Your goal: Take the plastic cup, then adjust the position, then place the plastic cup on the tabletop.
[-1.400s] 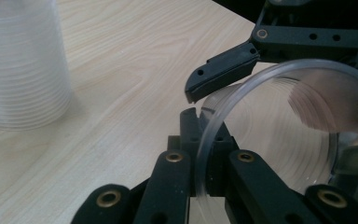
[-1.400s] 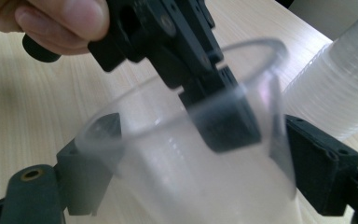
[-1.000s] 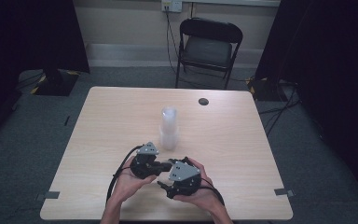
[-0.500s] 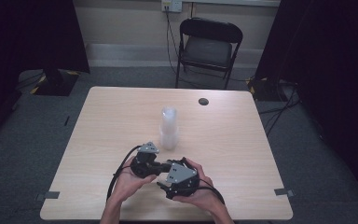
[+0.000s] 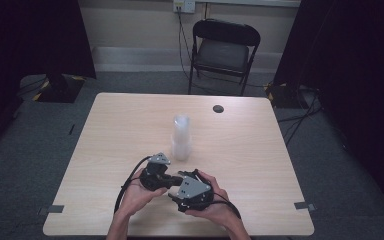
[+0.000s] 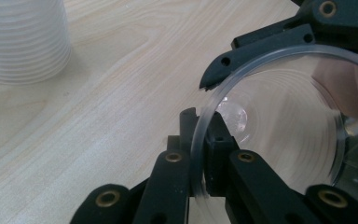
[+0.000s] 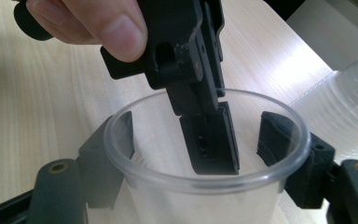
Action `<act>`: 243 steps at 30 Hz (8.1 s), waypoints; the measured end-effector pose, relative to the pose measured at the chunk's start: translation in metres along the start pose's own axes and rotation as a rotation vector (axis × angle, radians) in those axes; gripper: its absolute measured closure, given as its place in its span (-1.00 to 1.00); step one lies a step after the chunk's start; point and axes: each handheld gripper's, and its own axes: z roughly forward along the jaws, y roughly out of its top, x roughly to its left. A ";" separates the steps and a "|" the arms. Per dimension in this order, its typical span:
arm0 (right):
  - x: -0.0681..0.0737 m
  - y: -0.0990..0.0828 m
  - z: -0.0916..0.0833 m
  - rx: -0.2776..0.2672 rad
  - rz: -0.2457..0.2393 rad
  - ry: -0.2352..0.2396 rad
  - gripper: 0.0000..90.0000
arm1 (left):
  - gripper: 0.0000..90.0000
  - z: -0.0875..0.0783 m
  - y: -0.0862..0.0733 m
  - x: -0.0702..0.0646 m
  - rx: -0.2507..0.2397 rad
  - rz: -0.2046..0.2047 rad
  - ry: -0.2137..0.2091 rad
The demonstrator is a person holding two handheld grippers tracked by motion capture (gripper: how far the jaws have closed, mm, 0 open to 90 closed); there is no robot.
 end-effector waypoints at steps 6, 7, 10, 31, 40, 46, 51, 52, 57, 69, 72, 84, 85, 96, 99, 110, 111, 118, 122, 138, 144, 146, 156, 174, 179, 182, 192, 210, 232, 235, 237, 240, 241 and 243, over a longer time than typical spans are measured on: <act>0.000 0.000 -0.002 -0.015 -0.006 0.001 -0.36 | 0.95 -0.002 0.000 -0.001 -0.010 0.000 0.000; 0.000 0.000 -0.002 -0.019 -0.005 0.002 -0.35 | 0.95 -0.003 0.000 -0.001 -0.012 -0.001 0.000; -0.001 0.000 -0.003 -0.024 -0.001 0.002 -0.35 | 0.91 -0.004 -0.001 -0.001 -0.024 0.001 0.004; -0.011 -0.002 -0.004 -0.062 0.084 -0.005 -0.32 | 0.74 -0.016 -0.003 0.001 -0.134 -0.031 -0.006; -0.015 -0.003 -0.006 -0.081 0.116 -0.009 -0.32 | 0.70 -0.022 -0.003 0.000 -0.208 -0.015 -0.001; -0.018 -0.004 -0.007 -0.074 0.129 -0.018 -0.32 | 0.67 -0.024 -0.003 -0.001 -0.234 -0.011 0.000; -0.021 -0.007 -0.012 -0.070 0.152 -0.038 -0.32 | 0.62 -0.029 -0.005 -0.002 -0.273 -0.018 -0.013; -0.021 -0.007 -0.013 -0.073 0.156 -0.044 -0.32 | 0.62 -0.030 -0.005 -0.002 -0.276 -0.017 -0.016; -0.022 -0.007 -0.014 -0.076 0.179 -0.045 -0.32 | 0.55 -0.031 -0.005 -0.003 -0.295 -0.008 0.010; -0.031 -0.019 -0.017 -0.090 0.313 -0.028 -0.33 | 0.37 -0.041 -0.019 -0.003 -0.414 -0.015 0.093; -0.035 -0.022 -0.020 -0.109 0.344 -0.038 -0.33 | 0.33 -0.044 -0.021 -0.001 -0.424 -0.013 0.129; -0.044 -0.026 -0.024 -0.105 0.394 -0.060 -0.34 | -0.11 -0.044 -0.037 -0.006 -0.423 0.013 0.242; -0.045 -0.026 -0.025 -0.099 0.396 -0.068 -0.34 | -0.13 -0.045 -0.037 -0.005 -0.430 0.006 0.236; -0.065 -0.035 -0.032 -0.115 0.477 -0.128 -0.34 | -0.18 -0.053 -0.044 -0.004 -0.432 0.005 0.277; -0.071 -0.037 -0.034 -0.118 0.493 -0.146 -0.33 | -0.18 -0.052 -0.046 -0.005 -0.426 0.005 0.290; -0.092 -0.050 -0.036 -0.141 0.576 -0.211 -0.33 | -0.22 -0.051 -0.050 -0.004 -0.410 0.008 0.305; -0.093 -0.051 -0.037 -0.142 0.580 -0.214 -0.33 | -0.22 -0.051 -0.050 -0.004 -0.410 0.011 0.303; -0.108 -0.051 -0.038 -0.153 0.595 -0.252 -0.33 | -0.26 -0.049 -0.049 -0.004 -0.413 0.020 0.298; -0.119 -0.051 -0.040 -0.169 0.606 -0.273 -0.33 | -0.30 -0.049 -0.050 -0.006 -0.418 0.013 0.288; -0.152 -0.050 -0.027 -0.151 0.629 -0.312 -0.33 | -0.33 -0.050 -0.057 -0.006 -0.426 0.006 0.305; -0.162 -0.050 -0.018 -0.130 0.632 -0.327 -0.32 | -0.33 -0.051 -0.058 -0.006 -0.428 0.000 0.300; -0.166 -0.054 -0.013 -0.123 0.651 -0.332 -0.32 | -0.33 -0.051 -0.058 -0.006 -0.434 0.006 0.298; -0.181 -0.067 0.011 -0.102 0.694 -0.363 -0.32 | -0.30 -0.054 -0.062 -0.007 -0.468 0.016 0.297; -0.203 -0.082 0.047 -0.094 0.743 -0.411 -0.34 | -0.29 -0.057 -0.066 -0.005 -0.471 0.016 0.317; -0.204 -0.094 0.050 -0.066 0.754 -0.401 -0.34 | -0.29 -0.059 -0.067 -0.003 -0.477 0.002 0.319; -0.199 -0.095 0.049 -0.086 0.758 -0.405 -0.33 | -0.29 -0.059 -0.067 -0.002 -0.483 -0.009 0.319; -0.184 -0.094 0.044 -0.070 0.704 -0.404 -0.34 | -0.30 -0.057 -0.064 -0.007 -0.468 0.022 0.317; -0.182 -0.097 0.044 -0.024 0.785 -0.340 -0.59 | -0.33 -0.056 -0.062 -0.005 -0.448 0.003 0.328; -0.177 -0.101 0.031 -0.009 0.822 -0.337 -0.68 | -0.47 -0.054 -0.053 -0.007 -0.430 0.019 0.358; -0.175 -0.100 0.029 -0.012 0.817 -0.332 -0.68 | -0.49 -0.055 -0.052 -0.006 -0.432 0.013 0.359; -0.173 -0.101 0.029 -0.010 0.816 -0.331 -0.68 | -0.52 -0.055 -0.052 -0.006 -0.439 0.002 0.360; -0.170 -0.104 0.027 -0.007 0.824 -0.329 -0.68 | -0.56 -0.055 -0.052 -0.006 -0.438 -0.004 0.360; -0.170 -0.104 0.026 -0.003 0.823 -0.328 -0.68 | -0.57 -0.055 -0.052 -0.006 -0.438 -0.004 0.358; -0.169 -0.104 0.023 -0.001 0.823 -0.328 -0.67 | -0.58 -0.056 -0.053 -0.005 -0.435 -0.005 0.361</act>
